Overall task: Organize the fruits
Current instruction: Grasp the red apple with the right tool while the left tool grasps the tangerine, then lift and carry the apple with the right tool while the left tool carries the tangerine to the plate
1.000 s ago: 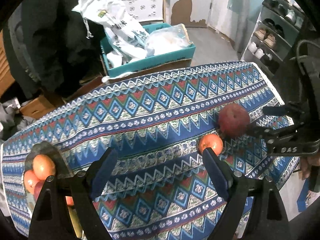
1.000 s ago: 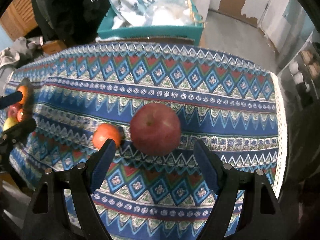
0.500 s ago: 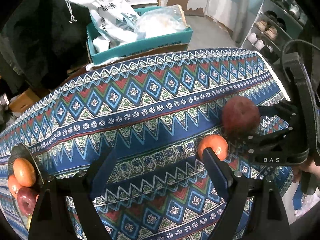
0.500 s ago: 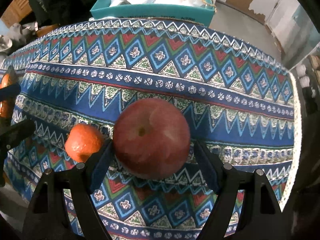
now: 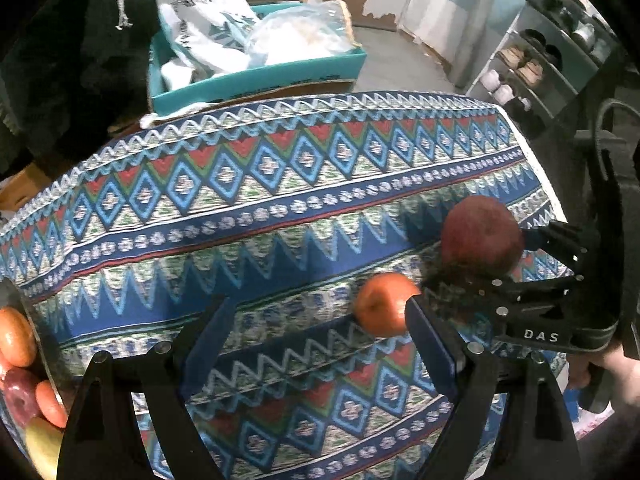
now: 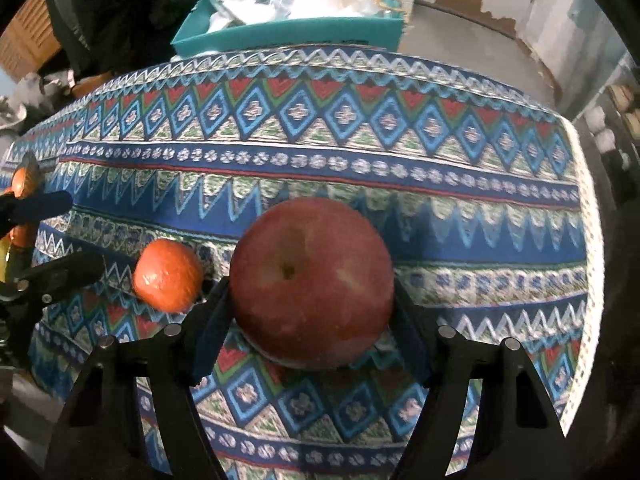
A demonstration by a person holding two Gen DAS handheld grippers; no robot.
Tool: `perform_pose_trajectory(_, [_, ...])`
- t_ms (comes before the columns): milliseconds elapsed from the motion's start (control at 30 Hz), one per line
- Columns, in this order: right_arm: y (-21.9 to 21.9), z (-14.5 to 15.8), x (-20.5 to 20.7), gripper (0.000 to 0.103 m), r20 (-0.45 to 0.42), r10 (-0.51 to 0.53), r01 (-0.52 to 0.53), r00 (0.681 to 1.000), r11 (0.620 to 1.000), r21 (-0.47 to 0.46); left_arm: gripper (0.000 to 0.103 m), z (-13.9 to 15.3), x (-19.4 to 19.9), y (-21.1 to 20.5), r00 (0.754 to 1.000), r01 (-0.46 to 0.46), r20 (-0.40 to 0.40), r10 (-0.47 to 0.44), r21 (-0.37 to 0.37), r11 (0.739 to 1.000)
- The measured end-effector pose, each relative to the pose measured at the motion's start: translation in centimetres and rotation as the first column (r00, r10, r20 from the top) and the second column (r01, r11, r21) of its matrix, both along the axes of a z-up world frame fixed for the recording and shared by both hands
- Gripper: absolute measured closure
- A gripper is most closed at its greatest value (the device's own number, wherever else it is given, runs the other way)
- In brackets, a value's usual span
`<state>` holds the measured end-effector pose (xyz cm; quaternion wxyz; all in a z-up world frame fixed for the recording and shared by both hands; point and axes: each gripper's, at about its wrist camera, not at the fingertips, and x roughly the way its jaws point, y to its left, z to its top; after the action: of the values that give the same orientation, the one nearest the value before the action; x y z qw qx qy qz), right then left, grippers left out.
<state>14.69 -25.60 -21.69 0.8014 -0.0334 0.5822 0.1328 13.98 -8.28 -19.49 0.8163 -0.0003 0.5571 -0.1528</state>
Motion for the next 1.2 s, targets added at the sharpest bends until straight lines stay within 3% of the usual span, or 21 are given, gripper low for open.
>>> perform_pose_trajectory(167, [-2.4,1.0,-1.3,0.029,0.019,-0.042,0.042,0.999,0.999,0.012,0.015,-0.9,-0.1,-1.9,0.999,0.031,-0.025,-0.031,-0.007,0.999])
perform_pose_trajectory(367, [-4.3,1.6,-2.2,0.029,0.028,-0.06,0.06,0.998,0.998,0.015,0.015,-2.5,-0.2,-3.7,0.997,0.061,-0.042,-0.06,0.036,0.997])
perform_pose_trajectory(733, [-4.2,1.2,-1.9,0.029,0.016,-0.059,0.058,0.998,0.998,0.04,0.015,-4.7,0.2,-3.1,0.995,-0.021,-0.095,0.018,-0.032,0.999])
perform_pose_trajectory(1033, [-3.9,0.8,-1.9,0.029,0.006,-0.058,0.058,0.998,0.997,0.045,0.043,-4.6,0.2,-4.1,0.997,0.016,-0.073,-0.02,-0.051,0.999])
perform_pose_trajectory(1100, [-4.0,0.8,-1.9,0.029,0.008,-0.058,0.058,0.998,0.997,0.046,0.055,-4.7,0.2,-4.1,0.996,0.021,-0.082,-0.028,-0.083,0.996])
perform_pose_trajectory(1200, [-4.0,1.0,-2.0,0.029,0.013,-0.057,0.057,0.998,0.997,0.043,0.056,-4.5,-0.1,-4.4,0.997,0.022,-0.068,-0.026,-0.057,0.998])
